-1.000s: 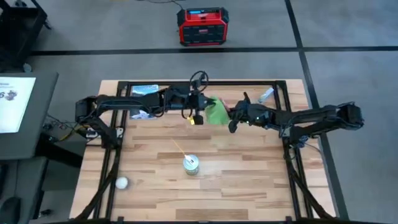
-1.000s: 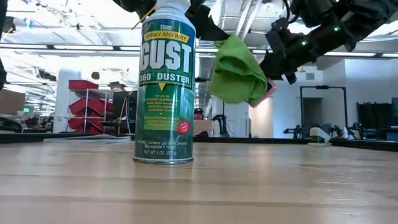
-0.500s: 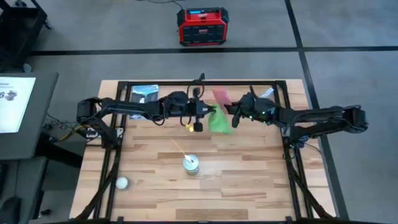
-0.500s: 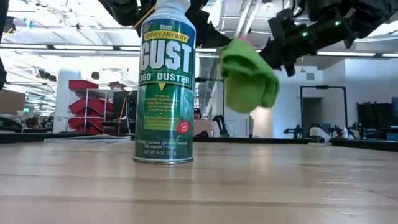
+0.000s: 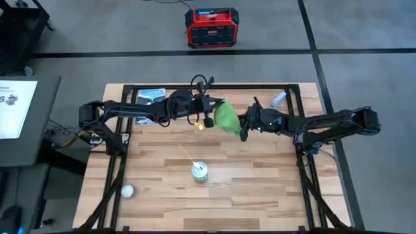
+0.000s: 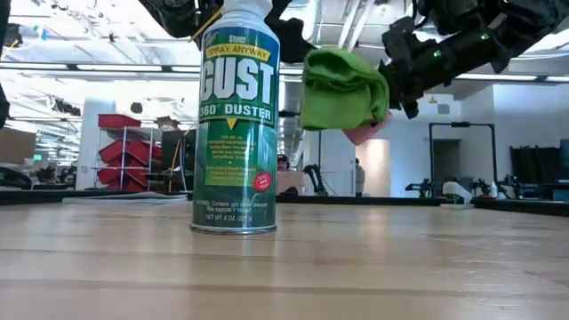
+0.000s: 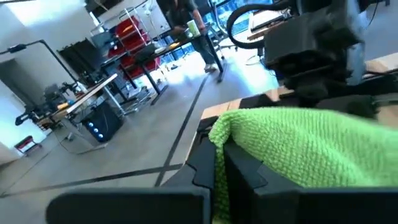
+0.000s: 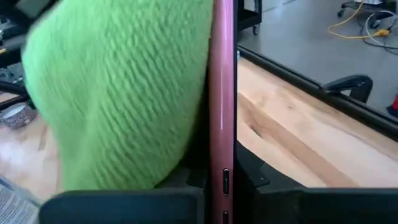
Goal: Apply microfiber cloth
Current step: Wipe the back of the black cellphone with the green microfiber cloth
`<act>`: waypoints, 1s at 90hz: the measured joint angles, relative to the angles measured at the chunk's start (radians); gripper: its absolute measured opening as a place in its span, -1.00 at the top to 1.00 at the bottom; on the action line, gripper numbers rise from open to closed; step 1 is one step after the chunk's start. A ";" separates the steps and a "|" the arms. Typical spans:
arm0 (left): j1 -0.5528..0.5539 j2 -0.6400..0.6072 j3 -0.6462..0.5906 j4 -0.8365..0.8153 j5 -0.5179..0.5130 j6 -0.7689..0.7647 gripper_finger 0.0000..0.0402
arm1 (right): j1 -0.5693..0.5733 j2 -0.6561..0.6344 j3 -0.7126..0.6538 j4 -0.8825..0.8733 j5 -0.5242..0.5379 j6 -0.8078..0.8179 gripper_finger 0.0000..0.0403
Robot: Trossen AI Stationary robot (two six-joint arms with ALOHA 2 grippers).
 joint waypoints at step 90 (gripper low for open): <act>-0.033 -0.001 -0.007 0.007 0.010 0.012 1.00 | 0.040 0.004 0.045 -0.069 -0.116 0.061 0.94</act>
